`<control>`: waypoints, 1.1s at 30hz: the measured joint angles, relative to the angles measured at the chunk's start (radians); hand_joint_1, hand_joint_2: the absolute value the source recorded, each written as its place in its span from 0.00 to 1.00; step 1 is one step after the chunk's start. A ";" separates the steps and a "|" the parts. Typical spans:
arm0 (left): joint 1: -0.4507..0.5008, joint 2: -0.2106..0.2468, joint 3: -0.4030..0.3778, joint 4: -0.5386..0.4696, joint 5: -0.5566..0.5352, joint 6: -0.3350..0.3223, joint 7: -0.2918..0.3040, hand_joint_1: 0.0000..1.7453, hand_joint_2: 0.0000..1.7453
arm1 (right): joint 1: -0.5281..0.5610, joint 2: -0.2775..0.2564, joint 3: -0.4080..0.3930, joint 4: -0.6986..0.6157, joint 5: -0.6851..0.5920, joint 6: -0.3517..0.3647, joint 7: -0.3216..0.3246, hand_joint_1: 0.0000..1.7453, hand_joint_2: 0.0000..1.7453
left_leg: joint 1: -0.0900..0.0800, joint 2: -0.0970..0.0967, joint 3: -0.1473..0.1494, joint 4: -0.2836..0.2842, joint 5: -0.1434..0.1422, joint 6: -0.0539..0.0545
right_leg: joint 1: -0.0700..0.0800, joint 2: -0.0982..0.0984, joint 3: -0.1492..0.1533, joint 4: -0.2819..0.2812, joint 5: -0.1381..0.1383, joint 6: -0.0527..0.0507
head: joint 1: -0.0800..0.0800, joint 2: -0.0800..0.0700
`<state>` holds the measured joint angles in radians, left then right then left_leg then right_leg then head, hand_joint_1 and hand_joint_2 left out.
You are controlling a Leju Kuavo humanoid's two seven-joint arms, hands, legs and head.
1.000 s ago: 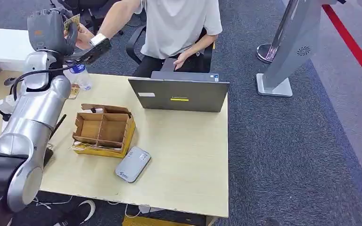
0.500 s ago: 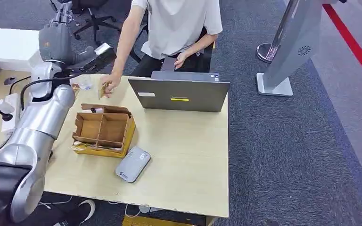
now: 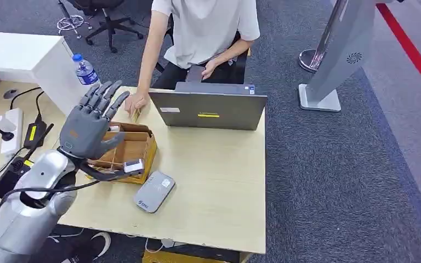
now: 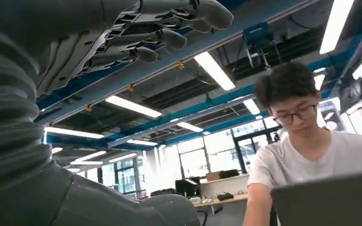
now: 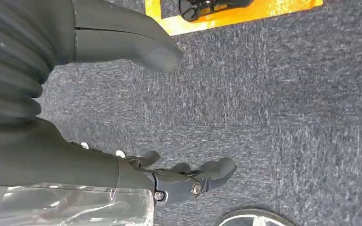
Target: Pass the card to the sensor for recognition and then transmit it.
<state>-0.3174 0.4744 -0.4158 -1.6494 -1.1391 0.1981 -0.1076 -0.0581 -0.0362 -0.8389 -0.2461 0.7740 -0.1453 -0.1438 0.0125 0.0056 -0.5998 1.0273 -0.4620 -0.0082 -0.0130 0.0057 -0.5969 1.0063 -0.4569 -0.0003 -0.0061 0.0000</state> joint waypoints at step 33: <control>0.216 0.034 -0.035 0.146 0.006 -0.125 0.101 0.00 1.00 | 0.002 -0.001 -0.077 0.000 0.070 0.012 0.001 0.00 1.00 | 0.000 -0.001 0.000 0.000 0.000 0.000 | 0.000 -0.002 0.000 0.000 0.000 0.000 | 0.000 0.000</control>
<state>-0.1016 0.5086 -0.4505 -1.5039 -1.1329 0.0729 -0.0069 -0.0560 -0.0370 -0.9163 -0.2461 0.8438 -0.1332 -0.1431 0.0121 0.0042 -0.5999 1.0273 -0.4620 -0.0081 -0.0132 0.0040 -0.5967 1.0061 -0.4568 -0.0002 -0.0057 0.0000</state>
